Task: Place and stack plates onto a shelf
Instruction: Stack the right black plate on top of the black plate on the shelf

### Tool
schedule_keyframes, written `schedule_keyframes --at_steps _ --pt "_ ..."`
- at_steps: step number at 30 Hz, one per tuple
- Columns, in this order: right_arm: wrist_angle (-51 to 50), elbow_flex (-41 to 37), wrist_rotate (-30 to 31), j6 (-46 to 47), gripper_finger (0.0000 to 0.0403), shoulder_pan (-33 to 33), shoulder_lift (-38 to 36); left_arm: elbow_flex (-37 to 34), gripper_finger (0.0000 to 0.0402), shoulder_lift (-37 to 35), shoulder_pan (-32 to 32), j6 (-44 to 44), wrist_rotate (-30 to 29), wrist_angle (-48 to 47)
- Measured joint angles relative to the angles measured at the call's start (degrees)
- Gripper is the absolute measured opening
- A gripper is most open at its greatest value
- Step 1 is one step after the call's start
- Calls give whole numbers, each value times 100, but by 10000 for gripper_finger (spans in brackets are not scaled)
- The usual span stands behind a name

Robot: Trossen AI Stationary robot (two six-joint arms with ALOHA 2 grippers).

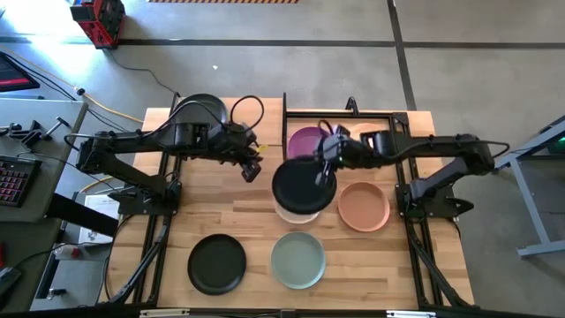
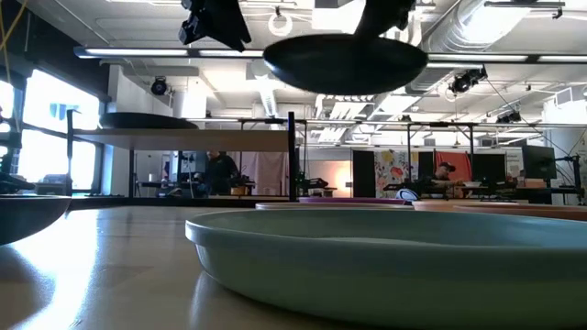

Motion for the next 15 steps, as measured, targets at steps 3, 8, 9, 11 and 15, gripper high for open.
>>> schedule_keyframes --at_steps 3,8,9,11,15 --pt "52 -2 0 -49 0 -231 0 0 90 2 0 -1 -4 202" --pt "153 -2 -4 -188 0 -520 0 0 90 2 0 16 -320 517" --pt "185 -2 -5 -196 0 -571 0 0 90 2 0 49 -422 567" --pt "284 -2 -7 -220 0 -655 0 0 90 2 40 90 -516 618" --pt "507 -1 -16 -417 0 -778 0 0 90 2 175 93 -525 689"
